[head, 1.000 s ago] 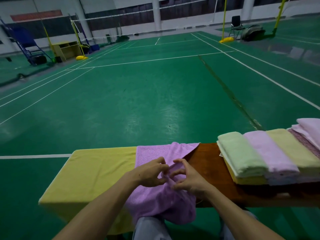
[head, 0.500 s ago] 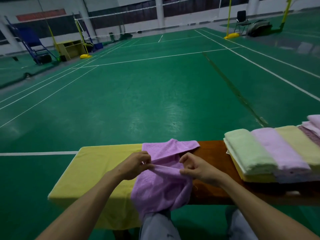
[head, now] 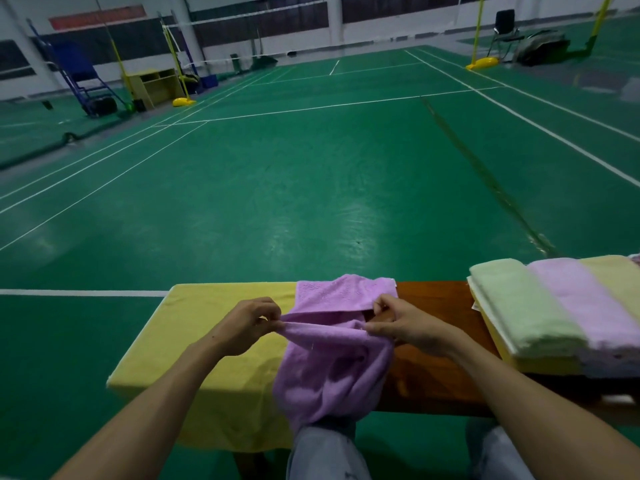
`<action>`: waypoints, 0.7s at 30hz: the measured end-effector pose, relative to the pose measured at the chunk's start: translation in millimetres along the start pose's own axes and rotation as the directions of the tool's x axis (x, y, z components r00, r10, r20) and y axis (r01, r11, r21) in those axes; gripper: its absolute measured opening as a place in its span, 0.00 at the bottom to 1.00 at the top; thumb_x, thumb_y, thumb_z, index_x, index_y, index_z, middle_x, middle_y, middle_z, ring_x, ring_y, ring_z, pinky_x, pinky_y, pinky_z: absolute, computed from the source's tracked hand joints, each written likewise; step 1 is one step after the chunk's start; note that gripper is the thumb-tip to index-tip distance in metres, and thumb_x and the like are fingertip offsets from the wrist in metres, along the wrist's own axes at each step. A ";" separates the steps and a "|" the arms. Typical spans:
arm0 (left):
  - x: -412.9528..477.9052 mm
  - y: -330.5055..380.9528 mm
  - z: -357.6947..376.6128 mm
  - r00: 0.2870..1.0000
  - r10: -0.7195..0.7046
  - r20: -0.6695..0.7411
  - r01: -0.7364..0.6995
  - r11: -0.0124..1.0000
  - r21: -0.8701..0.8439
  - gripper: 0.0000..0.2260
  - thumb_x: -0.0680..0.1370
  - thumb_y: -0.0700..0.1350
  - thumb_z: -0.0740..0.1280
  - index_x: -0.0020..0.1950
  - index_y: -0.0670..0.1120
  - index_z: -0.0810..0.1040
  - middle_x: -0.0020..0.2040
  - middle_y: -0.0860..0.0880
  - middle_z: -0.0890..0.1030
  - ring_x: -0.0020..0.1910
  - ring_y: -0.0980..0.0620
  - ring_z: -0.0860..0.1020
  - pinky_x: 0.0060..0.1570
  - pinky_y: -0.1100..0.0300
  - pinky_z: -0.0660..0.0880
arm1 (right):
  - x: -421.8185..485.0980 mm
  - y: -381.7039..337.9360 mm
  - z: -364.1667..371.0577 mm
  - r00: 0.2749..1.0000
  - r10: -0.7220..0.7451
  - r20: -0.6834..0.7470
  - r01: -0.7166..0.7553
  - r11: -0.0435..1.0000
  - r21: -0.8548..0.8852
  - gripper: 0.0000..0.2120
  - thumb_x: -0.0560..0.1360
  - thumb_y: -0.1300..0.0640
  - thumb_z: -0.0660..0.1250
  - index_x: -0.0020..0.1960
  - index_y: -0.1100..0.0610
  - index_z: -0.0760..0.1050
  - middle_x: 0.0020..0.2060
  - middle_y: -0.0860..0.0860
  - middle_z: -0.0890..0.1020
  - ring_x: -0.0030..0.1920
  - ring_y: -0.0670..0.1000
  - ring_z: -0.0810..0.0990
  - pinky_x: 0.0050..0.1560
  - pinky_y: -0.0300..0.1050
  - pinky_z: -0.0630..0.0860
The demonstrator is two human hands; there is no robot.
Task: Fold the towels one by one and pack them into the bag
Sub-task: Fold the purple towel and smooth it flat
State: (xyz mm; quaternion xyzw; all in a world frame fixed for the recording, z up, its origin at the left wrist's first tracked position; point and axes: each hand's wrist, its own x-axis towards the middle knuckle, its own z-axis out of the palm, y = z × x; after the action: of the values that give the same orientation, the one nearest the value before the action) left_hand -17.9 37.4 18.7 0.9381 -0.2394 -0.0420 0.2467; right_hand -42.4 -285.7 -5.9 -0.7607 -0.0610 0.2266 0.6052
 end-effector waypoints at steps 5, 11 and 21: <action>-7.5 -18.9 1.5 1.000 -0.017 -0.009 0.017 1.000 -0.021 0.06 0.76 0.46 0.70 0.41 0.46 0.79 0.42 0.52 0.79 0.40 0.53 0.76 0.39 0.61 0.71 | 25.3 7.2 5.9 0.995 0.091 -0.050 -0.096 0.990 -0.102 0.14 0.76 0.45 0.69 0.55 0.51 0.71 0.51 0.54 0.82 0.43 0.51 0.78 0.38 0.43 0.73; -6.5 -41.5 0.0 0.997 -0.074 -0.027 0.073 0.997 -0.022 0.05 0.77 0.46 0.69 0.43 0.45 0.80 0.44 0.53 0.79 0.43 0.54 0.77 0.41 0.62 0.73 | 57.5 -3.6 4.5 0.973 0.093 -0.209 -0.147 0.954 -0.260 0.14 0.79 0.42 0.63 0.50 0.53 0.71 0.44 0.52 0.76 0.38 0.49 0.71 0.34 0.41 0.68; -11.7 -94.3 -4.7 0.974 -0.222 -0.043 0.225 0.969 0.105 0.08 0.76 0.41 0.70 0.41 0.54 0.76 0.45 0.52 0.78 0.43 0.54 0.76 0.41 0.64 0.73 | 79.0 17.0 -19.9 0.988 0.034 -0.150 -0.106 0.856 -0.506 0.13 0.81 0.49 0.62 0.59 0.57 0.75 0.49 0.52 0.82 0.48 0.50 0.78 0.44 0.39 0.73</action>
State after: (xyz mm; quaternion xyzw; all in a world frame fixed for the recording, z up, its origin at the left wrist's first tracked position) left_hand 13.1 117.0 -23.2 0.9717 -0.1304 -0.0418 0.1924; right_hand 33.1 -279.0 -40.0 -0.9095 -0.0499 0.1718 0.3753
